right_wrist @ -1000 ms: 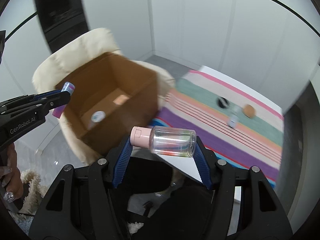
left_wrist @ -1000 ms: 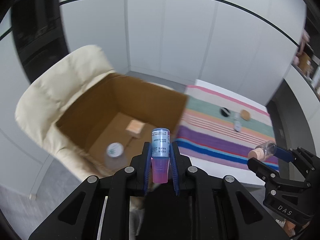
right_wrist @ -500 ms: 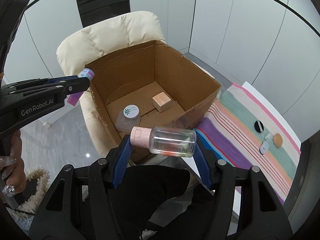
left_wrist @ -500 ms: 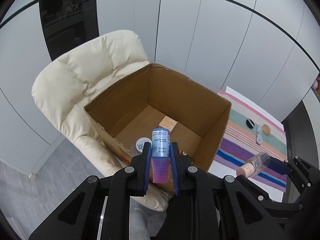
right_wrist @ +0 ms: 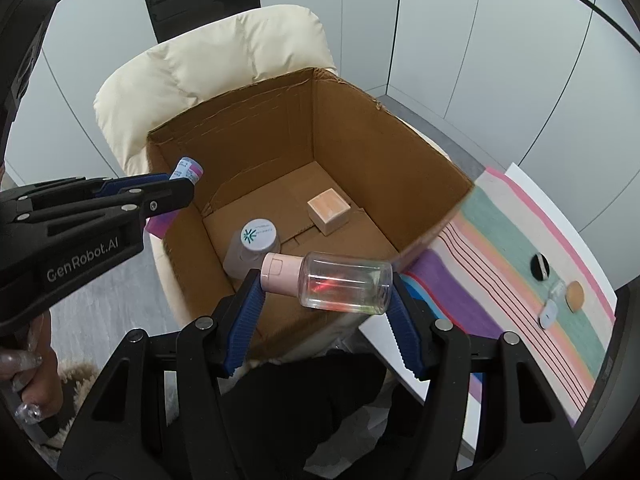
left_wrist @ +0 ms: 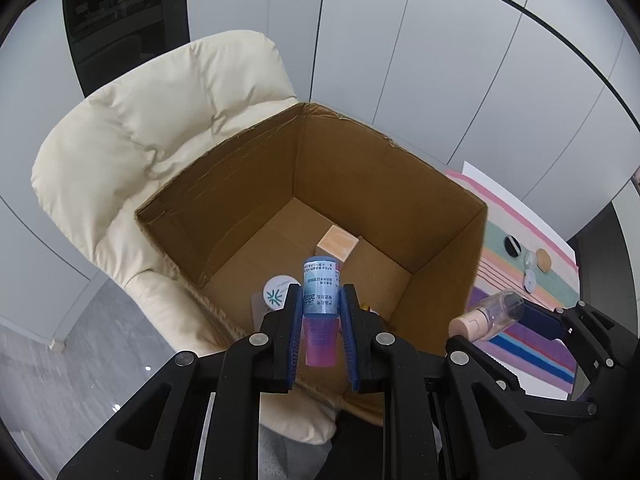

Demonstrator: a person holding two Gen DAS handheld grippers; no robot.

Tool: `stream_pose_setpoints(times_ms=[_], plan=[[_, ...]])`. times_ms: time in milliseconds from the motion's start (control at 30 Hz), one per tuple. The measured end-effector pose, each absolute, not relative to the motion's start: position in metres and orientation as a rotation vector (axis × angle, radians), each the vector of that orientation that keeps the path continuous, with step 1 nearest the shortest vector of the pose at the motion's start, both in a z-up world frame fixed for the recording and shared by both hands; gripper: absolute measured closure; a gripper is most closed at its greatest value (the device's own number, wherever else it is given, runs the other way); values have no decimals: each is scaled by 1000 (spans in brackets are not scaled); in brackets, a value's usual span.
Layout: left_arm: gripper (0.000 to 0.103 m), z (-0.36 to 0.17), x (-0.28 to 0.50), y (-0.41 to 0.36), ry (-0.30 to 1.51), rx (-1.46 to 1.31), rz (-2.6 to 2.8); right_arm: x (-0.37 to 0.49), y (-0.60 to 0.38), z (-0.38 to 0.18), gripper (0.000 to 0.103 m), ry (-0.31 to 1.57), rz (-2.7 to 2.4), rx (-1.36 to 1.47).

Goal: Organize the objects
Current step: 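Open both tools to drop the bottle and tube into the cardboard box, then withdraw both tools from the box back toward the striped cloth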

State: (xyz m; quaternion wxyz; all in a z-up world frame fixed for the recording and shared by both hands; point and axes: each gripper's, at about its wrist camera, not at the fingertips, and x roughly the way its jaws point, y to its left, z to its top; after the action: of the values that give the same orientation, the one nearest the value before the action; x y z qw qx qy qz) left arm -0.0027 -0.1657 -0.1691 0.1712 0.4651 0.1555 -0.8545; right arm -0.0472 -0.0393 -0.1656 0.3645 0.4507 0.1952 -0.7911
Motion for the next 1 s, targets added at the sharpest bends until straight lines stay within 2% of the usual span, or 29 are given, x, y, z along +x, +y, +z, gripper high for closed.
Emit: stream_pose_setpoints(times_ms=[267,300,333,367,400,433,567,733,1000], plan=[[83,-184,-32,-185,459,1335,-2400,-80,-70,-183,40,516,-2039,1155],[81,-184,-34,-188,483,1323,-2408,-82,-72,-184,40,513,-2036,1151],[73,-184,-34,-190,500,1313,-2411,-84,-75,-184,34,511,-2035,1142],[43,-183,-35,-193,515,1313,-2406,-86,-79,-185,11,521,-2048,1138],[13,-184,-36,-195,522,1320,-2397,-87,-81,-185,0,531,-2070,1137],[5,-183,-36,-196,518,1316,-2391,-88,-81,-185,0,533,-2106,1122],[5,-181,-32,-199,449,1275,-2370,-90,-82,-186,0,481,-2078,1133],[5,-186,-27,-209,530,1286,-2360,-88,-82,-187,0,474,-2073,1133],[5,-181,-25,-207,512,1271,-2372,-87,-80,-185,0,469,-2068,1137]])
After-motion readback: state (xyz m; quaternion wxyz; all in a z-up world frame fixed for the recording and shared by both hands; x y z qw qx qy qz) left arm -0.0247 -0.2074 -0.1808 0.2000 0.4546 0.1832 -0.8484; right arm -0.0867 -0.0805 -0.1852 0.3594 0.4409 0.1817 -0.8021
